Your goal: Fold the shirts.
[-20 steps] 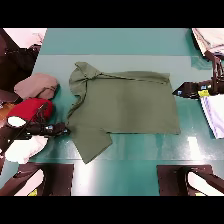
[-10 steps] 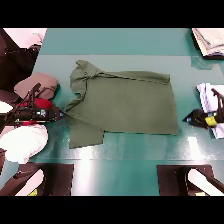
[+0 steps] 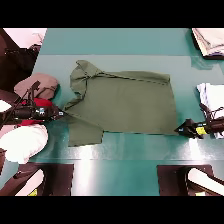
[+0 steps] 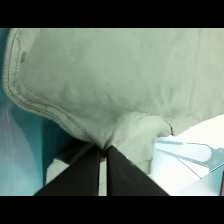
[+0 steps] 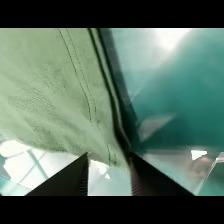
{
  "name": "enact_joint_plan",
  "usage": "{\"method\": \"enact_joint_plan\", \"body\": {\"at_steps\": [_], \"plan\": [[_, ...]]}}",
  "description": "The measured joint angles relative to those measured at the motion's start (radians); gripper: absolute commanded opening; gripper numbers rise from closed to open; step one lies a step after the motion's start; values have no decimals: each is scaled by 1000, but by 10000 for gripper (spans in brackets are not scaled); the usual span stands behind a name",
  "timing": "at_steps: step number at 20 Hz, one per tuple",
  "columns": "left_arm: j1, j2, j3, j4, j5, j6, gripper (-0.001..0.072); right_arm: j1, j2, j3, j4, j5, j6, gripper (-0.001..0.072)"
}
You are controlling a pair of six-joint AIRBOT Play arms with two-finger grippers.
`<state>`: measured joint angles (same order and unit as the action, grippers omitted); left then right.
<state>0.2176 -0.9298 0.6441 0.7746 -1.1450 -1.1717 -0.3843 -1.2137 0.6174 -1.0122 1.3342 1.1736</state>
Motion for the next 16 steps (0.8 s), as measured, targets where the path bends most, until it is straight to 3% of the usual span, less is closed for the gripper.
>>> {"method": "enact_joint_plan", "body": {"at_steps": [1, 2, 8, 16], "plan": [[0, 0, 0, 0, -7, 0, 25, 15, -6, 5, -5, -6, -3, 44], [0, 0, 0, 0, -14, 0, 24, 29, -11, 11, -16, -13, -3, 18], [0, 0, 155, 1, -58, -11, 24, 58, 68, 158, 69, 17, -6, 18], [0, 1, 1041, -3, -69, -31, 25, 62, 295, 806, 274, -119, 27, 18]]}}
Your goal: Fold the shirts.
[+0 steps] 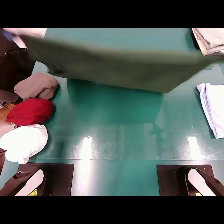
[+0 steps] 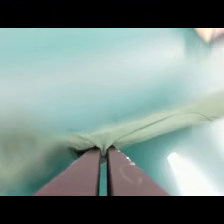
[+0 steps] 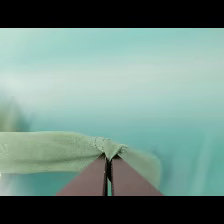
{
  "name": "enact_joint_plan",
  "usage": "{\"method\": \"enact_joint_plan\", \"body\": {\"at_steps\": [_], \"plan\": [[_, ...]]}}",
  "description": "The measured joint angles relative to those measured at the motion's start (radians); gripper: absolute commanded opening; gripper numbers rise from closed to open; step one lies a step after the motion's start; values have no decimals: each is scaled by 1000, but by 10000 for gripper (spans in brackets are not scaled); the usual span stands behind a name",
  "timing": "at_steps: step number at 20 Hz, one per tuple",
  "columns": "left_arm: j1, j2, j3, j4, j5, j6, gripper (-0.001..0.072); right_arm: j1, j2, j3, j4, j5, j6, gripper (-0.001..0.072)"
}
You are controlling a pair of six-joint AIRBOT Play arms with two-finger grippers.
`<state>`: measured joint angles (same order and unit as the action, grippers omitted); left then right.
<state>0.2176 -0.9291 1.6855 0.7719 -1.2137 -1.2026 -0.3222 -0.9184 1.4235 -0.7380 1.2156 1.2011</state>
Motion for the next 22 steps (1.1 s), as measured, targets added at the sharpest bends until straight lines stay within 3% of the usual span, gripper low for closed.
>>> {"method": "enact_joint_plan", "body": {"at_steps": [5, 10, 16, 22], "plan": [[0, 26, 452, -13, 101, -50, 25, 0, 72, 402, -55, -69, 9, 17], [0, 82, 557, -74, 153, -75, 25, 0, 121, 592, -238, -48, 68, 16], [0, 77, 261, -100, 123, -83, 25, 3, 39, 499, -311, 79, 124, 17], [-1, -99, -138, -107, 40, -71, 25, 124, -261, 288, -336, 229, 148, 16]]}}
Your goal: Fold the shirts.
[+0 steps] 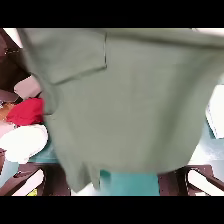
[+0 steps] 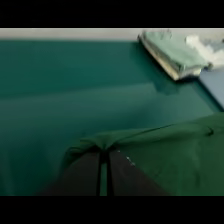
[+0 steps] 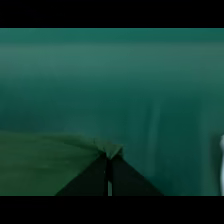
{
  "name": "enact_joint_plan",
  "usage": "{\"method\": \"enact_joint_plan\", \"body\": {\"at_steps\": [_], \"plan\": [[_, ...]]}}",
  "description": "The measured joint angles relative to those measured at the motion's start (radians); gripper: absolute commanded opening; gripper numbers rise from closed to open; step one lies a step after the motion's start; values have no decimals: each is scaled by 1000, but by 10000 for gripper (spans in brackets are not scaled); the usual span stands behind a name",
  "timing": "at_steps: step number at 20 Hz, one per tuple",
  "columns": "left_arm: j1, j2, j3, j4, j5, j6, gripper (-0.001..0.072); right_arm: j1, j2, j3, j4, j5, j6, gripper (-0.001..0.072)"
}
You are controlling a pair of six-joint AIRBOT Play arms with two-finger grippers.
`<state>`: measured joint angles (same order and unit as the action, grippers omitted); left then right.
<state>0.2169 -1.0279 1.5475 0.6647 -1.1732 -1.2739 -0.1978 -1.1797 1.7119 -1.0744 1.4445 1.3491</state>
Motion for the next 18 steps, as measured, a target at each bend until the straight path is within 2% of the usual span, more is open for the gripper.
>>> {"method": "enact_joint_plan", "body": {"at_steps": [5, 10, 13, 16, 18], "plan": [[-24, -280, -130, 0, 16, 71, 25, 87, -272, -83, -4, -49, 19, 17], [-106, -502, -108, -20, 260, 155, 26, 126, -478, 20, -2, -188, 51, 16], [-126, -579, -37, -19, 342, 175, 25, 134, -546, 99, 1, -246, 58, 16], [-132, -610, 5, -8, 351, 209, 25, 137, -573, 132, 0, -252, 62, 15], [-134, -618, 18, 35, 293, 219, 25, 140, -572, 116, -3, -224, 63, 15]]}}
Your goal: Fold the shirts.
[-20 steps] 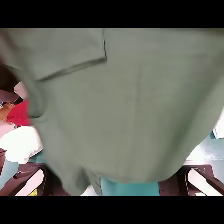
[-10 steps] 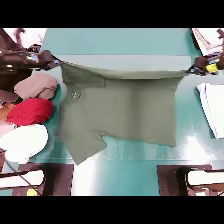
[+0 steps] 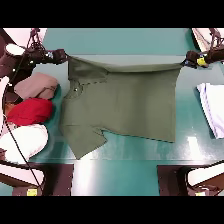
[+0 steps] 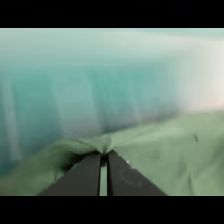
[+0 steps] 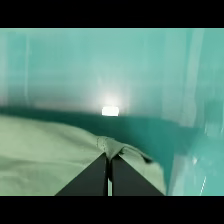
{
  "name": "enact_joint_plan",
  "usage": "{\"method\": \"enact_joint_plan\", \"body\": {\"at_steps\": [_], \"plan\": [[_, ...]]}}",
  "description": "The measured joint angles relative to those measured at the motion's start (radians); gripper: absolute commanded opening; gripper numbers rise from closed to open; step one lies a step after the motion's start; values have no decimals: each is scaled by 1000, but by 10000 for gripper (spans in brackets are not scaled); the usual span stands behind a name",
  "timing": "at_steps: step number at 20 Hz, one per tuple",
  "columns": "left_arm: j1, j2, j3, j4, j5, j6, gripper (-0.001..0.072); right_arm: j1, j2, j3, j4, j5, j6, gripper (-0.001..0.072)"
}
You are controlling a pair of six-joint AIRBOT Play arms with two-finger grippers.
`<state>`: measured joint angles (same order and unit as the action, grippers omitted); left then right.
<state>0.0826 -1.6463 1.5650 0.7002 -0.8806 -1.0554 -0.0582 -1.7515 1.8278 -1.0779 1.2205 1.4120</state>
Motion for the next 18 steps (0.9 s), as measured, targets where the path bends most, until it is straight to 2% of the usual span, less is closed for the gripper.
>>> {"method": "enact_joint_plan", "body": {"at_steps": [5, 10, 11, 12, 13, 14, 18], "plan": [[-2, -8, 9, 246, -211, -55, 26, 33, 91, -209, -85, 23, 4, 16], [-3, -9, -43, 361, -301, -96, 31, 88, 163, -429, -115, -61, 7, 18], [-2, -10, -61, 374, -310, -105, 271, 95, 169, -455, -117, -75, 12, 19], [-2, -10, -76, 388, -314, -119, 618, 99, 174, -472, -118, -84, 18, 47], [-2, -10, -89, 396, -320, -137, 645, 101, 179, -486, -113, -94, 22, 243], [-2, -10, -98, 402, -320, -157, 601, 101, 182, -495, -97, -97, 25, 367], [24, 12, -117, 418, -347, -215, 601, 56, 227, -513, -1, -80, 31, 370]]}}
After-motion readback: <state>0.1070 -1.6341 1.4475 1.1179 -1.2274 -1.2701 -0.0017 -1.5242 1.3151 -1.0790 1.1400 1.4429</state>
